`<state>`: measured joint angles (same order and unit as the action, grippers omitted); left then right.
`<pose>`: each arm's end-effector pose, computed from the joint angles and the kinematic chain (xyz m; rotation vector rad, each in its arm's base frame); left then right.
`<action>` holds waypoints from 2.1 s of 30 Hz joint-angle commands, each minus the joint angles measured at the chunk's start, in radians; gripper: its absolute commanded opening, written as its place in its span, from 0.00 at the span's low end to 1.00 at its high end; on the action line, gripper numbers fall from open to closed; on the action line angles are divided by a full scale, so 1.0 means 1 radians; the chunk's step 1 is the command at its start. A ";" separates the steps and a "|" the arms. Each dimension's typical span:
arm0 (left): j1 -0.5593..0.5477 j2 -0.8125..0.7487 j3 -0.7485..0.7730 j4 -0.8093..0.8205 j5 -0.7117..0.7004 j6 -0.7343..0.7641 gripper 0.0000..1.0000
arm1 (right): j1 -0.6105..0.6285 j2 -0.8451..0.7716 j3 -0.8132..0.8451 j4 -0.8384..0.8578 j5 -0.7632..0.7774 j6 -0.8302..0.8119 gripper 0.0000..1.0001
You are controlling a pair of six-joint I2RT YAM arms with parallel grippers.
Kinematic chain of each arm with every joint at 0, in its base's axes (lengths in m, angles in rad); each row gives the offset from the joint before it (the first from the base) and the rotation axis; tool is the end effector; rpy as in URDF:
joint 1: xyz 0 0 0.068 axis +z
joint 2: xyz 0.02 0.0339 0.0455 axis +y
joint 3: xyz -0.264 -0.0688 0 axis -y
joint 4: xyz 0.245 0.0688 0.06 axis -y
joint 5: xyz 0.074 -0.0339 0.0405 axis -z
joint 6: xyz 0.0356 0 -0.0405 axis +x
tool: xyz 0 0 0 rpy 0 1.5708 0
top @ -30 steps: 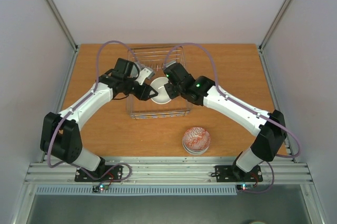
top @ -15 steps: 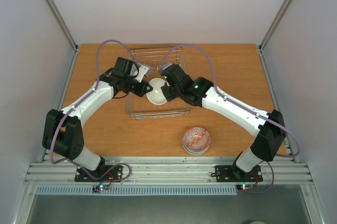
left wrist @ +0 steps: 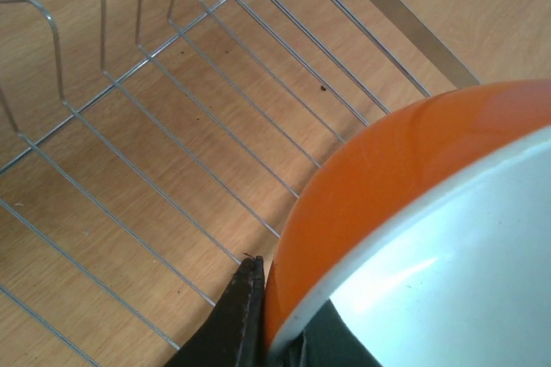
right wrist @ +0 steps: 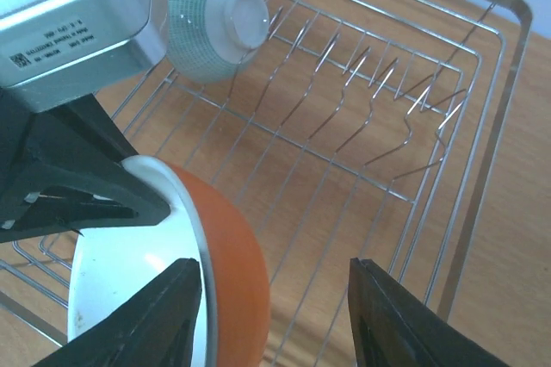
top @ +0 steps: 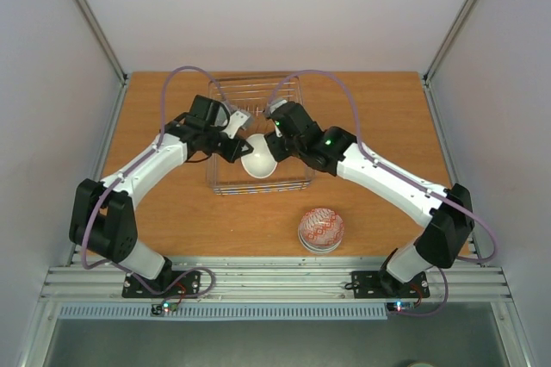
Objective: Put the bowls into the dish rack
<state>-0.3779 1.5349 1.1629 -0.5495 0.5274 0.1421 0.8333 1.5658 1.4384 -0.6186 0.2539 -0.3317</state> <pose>0.2945 -0.1362 0.2607 0.8475 2.3174 -0.7561 0.2413 0.2523 0.3323 -1.1501 1.9777 -0.0344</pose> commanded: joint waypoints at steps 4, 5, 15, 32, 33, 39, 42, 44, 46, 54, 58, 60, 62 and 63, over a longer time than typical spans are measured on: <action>0.048 -0.030 -0.016 0.035 0.131 0.033 0.01 | -0.020 -0.083 -0.043 0.072 -0.061 0.021 0.58; 0.058 -0.032 -0.018 0.040 0.150 0.029 0.00 | -0.024 -0.090 -0.051 0.073 -0.087 0.031 0.61; 0.115 -0.084 -0.065 0.107 0.329 0.007 0.00 | -0.136 -0.148 -0.191 0.165 -0.521 0.147 0.79; 0.150 -0.089 -0.083 0.114 0.533 0.028 0.00 | -0.273 -0.221 -0.419 0.606 -1.041 0.385 0.99; 0.150 -0.091 -0.083 0.115 0.532 0.028 0.00 | -0.273 -0.220 -0.423 0.614 -1.049 0.393 0.99; 0.149 -0.096 -0.089 0.134 0.482 0.018 0.00 | -0.273 -0.219 -0.439 0.664 -1.089 0.423 0.99; 0.149 -0.087 -0.088 0.135 0.450 0.012 0.01 | -0.274 -0.229 -0.449 0.684 -1.095 0.431 0.99; 0.149 -0.083 -0.088 0.134 0.456 0.010 0.00 | -0.274 -0.226 -0.450 0.685 -1.100 0.432 0.98; 0.149 -0.083 -0.087 0.135 0.467 0.008 0.00 | -0.272 -0.220 -0.451 0.686 -1.105 0.431 0.99; 0.151 -0.104 -0.088 0.136 0.488 0.012 0.00 | -0.265 -0.208 -0.455 0.627 -1.065 0.399 0.98; 0.151 -0.104 -0.090 0.135 0.507 0.014 0.00 | -0.260 -0.198 -0.452 0.586 -1.034 0.383 0.99; 0.151 -0.107 -0.088 0.132 0.508 0.016 0.00 | -0.256 -0.196 -0.451 0.559 -1.010 0.367 0.98; 0.151 -0.108 -0.088 0.132 0.508 0.016 0.00 | -0.256 -0.190 -0.453 0.559 -1.014 0.365 0.98; 0.152 -0.108 -0.089 0.133 0.508 0.016 0.00 | -0.254 -0.186 -0.453 0.563 -1.019 0.368 0.98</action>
<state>-0.2264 1.4609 1.0786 -0.4660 0.9890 0.1623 0.5686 1.3670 0.9916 -0.0315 -0.7818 0.0628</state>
